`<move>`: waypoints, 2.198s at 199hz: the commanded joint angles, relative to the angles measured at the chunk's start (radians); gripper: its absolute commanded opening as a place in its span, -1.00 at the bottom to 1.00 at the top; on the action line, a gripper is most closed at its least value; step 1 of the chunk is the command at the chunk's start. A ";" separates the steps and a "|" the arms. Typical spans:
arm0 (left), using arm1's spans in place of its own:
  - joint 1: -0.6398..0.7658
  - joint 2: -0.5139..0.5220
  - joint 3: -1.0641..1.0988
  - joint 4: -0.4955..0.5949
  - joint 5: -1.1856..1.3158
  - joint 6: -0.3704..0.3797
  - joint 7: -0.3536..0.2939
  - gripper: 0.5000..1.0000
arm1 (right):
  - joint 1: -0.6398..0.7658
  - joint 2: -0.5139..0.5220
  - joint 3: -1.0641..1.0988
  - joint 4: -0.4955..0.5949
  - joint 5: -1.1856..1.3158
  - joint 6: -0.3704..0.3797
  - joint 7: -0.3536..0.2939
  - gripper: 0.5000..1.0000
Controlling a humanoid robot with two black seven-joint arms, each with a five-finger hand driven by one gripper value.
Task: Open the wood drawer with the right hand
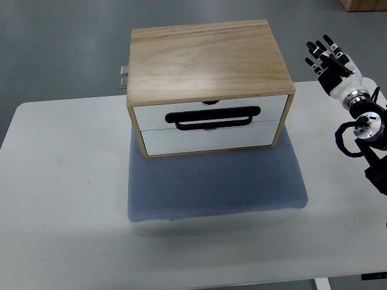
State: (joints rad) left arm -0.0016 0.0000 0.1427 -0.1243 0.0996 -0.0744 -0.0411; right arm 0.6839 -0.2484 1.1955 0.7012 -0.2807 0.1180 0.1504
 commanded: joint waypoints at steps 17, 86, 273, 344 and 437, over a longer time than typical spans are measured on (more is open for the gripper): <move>0.000 0.000 0.000 0.000 0.000 0.001 0.001 1.00 | -0.003 0.006 0.001 0.000 0.000 0.000 0.001 0.78; 0.000 0.000 0.000 0.000 0.000 0.001 0.000 1.00 | -0.003 0.006 0.001 0.000 0.001 0.000 0.001 0.78; 0.000 0.000 0.000 0.000 0.000 0.001 0.000 1.00 | 0.040 -0.040 -0.016 0.008 0.003 0.003 -0.002 0.78; 0.000 0.000 0.000 0.000 0.000 -0.001 0.000 1.00 | 0.155 -0.207 -0.126 0.012 0.012 0.066 -0.002 0.78; 0.000 0.000 0.000 0.000 0.000 0.001 0.000 1.00 | 0.396 -0.440 -0.565 0.195 0.012 0.207 -0.011 0.78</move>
State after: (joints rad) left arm -0.0016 0.0000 0.1426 -0.1242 0.0997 -0.0742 -0.0405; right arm 1.0187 -0.6436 0.7240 0.8466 -0.2685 0.2872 0.1413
